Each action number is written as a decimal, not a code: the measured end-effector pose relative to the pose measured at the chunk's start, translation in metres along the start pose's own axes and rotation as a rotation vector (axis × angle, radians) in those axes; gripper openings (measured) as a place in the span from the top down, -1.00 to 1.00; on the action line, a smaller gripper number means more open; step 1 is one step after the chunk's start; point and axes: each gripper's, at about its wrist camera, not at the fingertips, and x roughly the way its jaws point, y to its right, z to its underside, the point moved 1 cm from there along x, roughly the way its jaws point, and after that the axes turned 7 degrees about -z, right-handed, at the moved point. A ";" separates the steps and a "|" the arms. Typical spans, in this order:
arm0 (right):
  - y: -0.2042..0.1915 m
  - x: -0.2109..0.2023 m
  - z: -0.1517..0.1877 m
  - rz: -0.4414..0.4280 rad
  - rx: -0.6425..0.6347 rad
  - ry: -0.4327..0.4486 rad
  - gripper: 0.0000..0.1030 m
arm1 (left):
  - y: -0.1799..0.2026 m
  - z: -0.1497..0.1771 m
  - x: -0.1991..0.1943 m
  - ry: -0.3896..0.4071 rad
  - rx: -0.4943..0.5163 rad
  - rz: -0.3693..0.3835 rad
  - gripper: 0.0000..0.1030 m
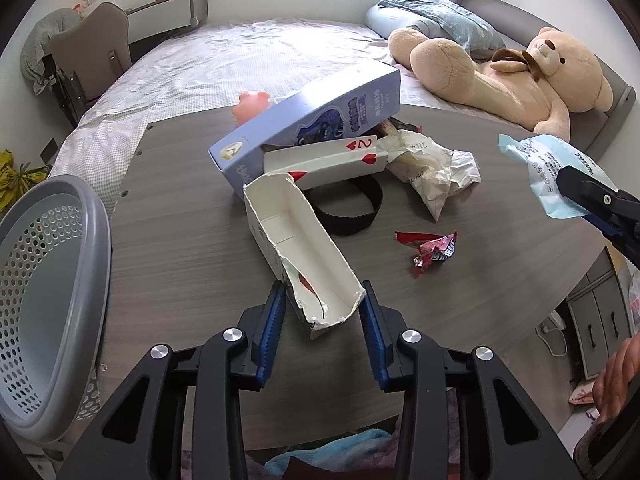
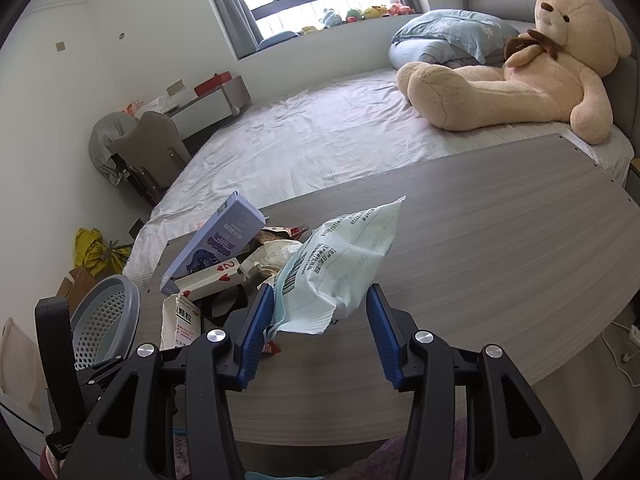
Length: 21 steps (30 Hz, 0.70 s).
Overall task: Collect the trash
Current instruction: 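Carry both items over the grey basket and open both grippers to drop them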
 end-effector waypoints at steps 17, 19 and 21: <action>-0.043 0.008 -0.003 -0.057 -0.083 -0.030 0.08 | -0.056 -0.005 -0.055 0.133 -0.091 -0.090 0.30; -0.053 0.013 -0.004 -0.072 -0.097 -0.037 0.08 | -0.067 -0.007 -0.061 0.147 -0.108 -0.104 0.30; -0.063 0.018 -0.005 -0.091 -0.112 -0.045 0.08 | -0.078 -0.010 -0.067 0.157 -0.125 -0.117 0.30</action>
